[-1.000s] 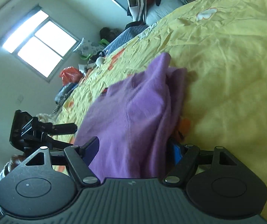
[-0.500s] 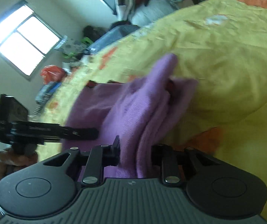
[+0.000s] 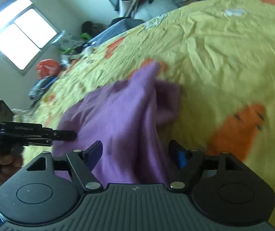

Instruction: Fold small clothes

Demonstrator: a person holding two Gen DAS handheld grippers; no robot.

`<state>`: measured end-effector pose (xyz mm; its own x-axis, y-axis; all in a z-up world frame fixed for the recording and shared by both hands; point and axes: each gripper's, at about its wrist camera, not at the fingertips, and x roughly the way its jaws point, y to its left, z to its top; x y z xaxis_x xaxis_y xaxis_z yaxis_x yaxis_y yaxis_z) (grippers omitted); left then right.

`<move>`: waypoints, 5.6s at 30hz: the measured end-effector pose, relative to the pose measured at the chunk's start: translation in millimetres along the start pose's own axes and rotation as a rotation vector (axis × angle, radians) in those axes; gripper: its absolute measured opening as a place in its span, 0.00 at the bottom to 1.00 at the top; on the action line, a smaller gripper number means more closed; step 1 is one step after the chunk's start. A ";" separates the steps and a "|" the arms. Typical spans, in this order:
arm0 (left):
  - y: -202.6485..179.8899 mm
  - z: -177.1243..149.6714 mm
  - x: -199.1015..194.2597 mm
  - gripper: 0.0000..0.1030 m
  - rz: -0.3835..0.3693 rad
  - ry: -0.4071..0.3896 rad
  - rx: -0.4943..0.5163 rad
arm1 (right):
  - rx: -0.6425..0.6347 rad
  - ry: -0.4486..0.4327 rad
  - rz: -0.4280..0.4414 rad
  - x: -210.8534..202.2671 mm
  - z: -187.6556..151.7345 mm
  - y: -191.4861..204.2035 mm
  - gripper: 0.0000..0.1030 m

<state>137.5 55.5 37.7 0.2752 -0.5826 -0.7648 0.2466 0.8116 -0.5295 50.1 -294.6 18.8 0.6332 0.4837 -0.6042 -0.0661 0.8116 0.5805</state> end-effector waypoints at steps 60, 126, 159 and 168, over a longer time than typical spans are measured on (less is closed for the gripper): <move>-27.6 -185.0 -57.8 0.93 0.045 -0.028 0.162 | -0.247 0.007 0.102 -92.2 -114.4 28.6 0.56; -38.3 -187.7 -82.9 0.48 0.135 0.046 0.250 | -0.143 -0.011 0.006 -127.5 -144.3 21.6 0.09; -8.3 -82.4 -12.8 0.28 -0.021 -0.046 -0.077 | 0.034 0.094 0.192 -14.9 -50.3 -7.0 0.20; -17.6 -116.3 -48.6 0.55 0.050 0.013 -0.127 | -0.051 0.086 0.151 -59.3 -64.1 23.8 0.47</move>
<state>11.8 74.6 41.5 0.2717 -0.5413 -0.7957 0.1129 0.8390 -0.5323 -38.5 -282.9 33.4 0.5450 0.6258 -0.5580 -0.1956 0.7420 0.6412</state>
